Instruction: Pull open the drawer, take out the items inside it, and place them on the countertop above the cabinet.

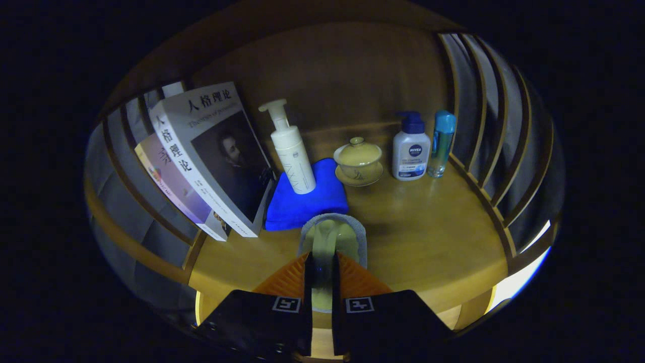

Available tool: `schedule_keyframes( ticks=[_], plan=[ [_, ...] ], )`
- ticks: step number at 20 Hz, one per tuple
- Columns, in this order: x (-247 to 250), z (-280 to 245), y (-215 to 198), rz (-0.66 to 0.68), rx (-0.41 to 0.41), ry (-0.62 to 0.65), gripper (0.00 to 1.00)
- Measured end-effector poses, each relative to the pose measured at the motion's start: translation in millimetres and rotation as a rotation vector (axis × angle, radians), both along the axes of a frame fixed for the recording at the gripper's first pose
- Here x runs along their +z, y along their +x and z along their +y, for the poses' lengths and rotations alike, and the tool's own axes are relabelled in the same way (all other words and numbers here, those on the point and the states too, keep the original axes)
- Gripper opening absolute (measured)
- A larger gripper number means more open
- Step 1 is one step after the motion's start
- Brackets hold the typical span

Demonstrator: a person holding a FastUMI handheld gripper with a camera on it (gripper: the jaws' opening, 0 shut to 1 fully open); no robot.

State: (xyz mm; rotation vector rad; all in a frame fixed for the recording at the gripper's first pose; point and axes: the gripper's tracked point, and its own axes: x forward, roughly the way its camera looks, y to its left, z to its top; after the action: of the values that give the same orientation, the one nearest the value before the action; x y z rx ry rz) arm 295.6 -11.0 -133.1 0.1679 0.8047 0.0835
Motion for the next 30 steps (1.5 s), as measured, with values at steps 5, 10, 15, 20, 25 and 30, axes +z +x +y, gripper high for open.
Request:
schedule_keyframes(
  ticks=[5, 10, 15, 20, 25, 30],
  plan=[
    [-10.1, -5.2, 8.6, 0.032, -0.002, -0.06, 0.18],
    [-10.9, -5.8, 9.5, 0.044, -0.004, -0.064, 0.18],
    [-12.7, -1.2, 9.7, 0.022, -0.014, -0.061, 0.21],
    [-10.7, 4.2, 7.4, 0.008, -0.01, -0.045, 0.28],
    [-1.4, 16.5, -3.3, -0.046, 0.04, -0.063, 1.0],
    [34.1, 18.0, -23.7, -0.217, 0.018, -0.084, 0.98]
  ],
)
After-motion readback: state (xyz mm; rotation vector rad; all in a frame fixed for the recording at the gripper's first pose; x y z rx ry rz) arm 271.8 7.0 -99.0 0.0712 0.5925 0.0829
